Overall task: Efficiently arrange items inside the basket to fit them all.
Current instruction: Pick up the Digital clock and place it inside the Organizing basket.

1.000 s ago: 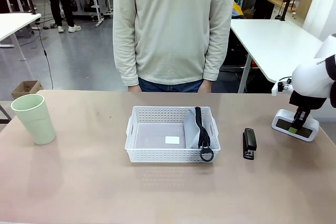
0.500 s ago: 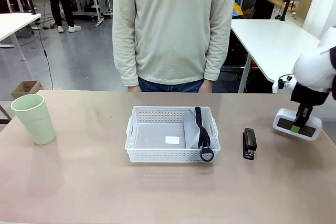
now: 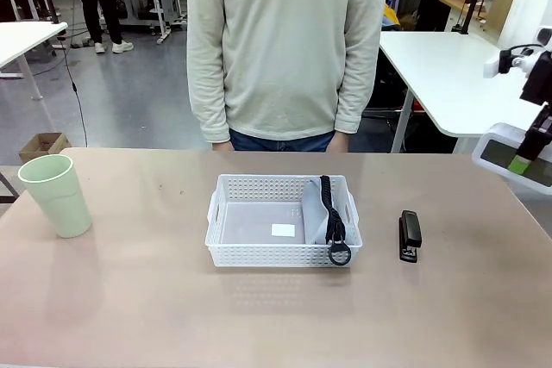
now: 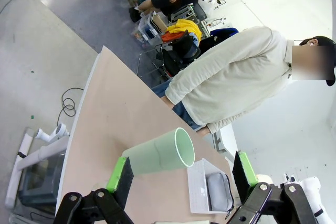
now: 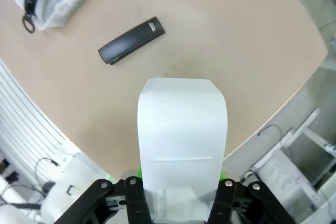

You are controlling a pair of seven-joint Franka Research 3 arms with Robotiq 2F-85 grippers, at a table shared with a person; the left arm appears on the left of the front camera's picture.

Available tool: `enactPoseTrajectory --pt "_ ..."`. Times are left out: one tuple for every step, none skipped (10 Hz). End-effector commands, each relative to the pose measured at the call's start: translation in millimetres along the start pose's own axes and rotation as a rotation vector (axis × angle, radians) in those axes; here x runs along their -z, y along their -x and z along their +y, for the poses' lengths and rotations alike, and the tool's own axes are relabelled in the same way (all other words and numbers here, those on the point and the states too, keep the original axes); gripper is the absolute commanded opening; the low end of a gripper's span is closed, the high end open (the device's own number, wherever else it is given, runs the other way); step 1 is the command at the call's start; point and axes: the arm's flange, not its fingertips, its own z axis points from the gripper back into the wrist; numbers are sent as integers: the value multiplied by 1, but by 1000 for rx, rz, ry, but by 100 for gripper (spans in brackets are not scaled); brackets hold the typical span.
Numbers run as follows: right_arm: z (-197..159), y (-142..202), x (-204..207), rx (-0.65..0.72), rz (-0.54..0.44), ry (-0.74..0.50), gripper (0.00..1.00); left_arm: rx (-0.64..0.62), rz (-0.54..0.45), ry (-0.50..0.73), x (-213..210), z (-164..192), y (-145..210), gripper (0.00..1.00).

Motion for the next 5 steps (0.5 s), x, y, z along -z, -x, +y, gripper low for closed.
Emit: enactPoseTrajectory --pt "-7 -1 0 -56 3 4 40 24 -20 19 2 1 0 100" --pt "-7 -1 0 -56 3 4 40 24 -20 19 2 1 0 100" --pt "-7 -1 0 -56 3 4 40 24 -20 19 2 1 0 100" --pt "0 0 4 -13 7 -4 50 24 -20 19 2 1 0 100" --pt "5 -11 -2 2 -9 -23 50 24 -20 19 2 1 0 100"
